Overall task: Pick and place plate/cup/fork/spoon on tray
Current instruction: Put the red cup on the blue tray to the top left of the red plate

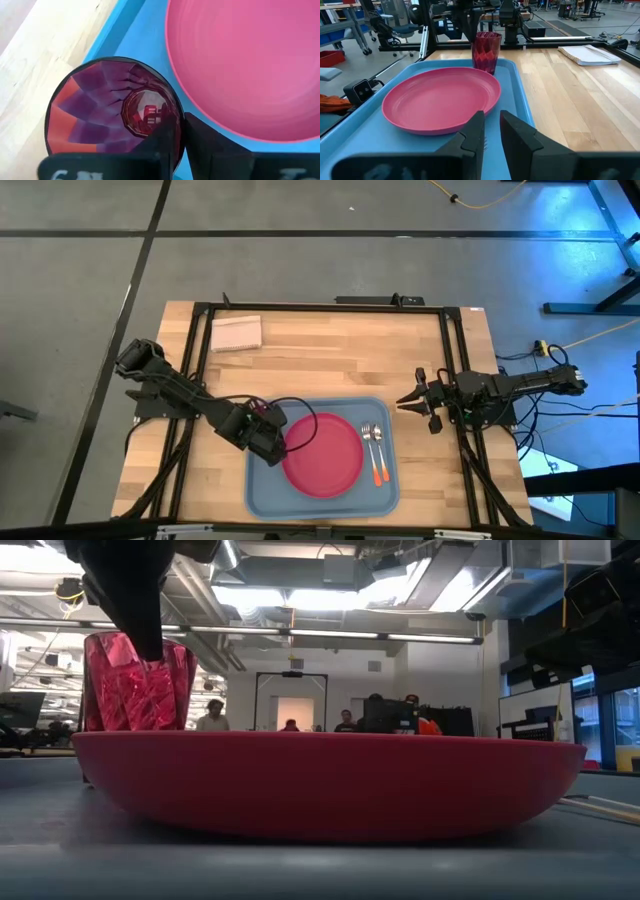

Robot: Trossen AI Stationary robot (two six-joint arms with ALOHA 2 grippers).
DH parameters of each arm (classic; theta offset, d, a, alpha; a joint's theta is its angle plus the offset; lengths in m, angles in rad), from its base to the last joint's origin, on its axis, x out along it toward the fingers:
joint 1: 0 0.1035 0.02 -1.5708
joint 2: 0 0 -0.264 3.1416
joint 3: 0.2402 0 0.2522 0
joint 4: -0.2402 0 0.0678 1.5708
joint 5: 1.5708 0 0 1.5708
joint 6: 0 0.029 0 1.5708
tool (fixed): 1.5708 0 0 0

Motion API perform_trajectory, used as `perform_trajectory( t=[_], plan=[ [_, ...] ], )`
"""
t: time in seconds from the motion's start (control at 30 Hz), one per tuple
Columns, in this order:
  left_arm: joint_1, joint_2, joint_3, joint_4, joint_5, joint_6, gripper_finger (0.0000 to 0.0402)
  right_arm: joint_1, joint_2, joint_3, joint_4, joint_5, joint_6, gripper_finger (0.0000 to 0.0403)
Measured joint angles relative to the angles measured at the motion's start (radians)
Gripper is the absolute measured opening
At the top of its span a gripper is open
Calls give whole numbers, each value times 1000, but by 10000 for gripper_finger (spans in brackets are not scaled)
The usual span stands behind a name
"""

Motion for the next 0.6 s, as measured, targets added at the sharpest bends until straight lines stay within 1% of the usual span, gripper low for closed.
perform_trajectory(
  t=[0.6],
  plan=[
    [0, 0, 0, 1, -4, -1, 93, 0, 0, 0, 0, 0, 0, 65]
  ],
)
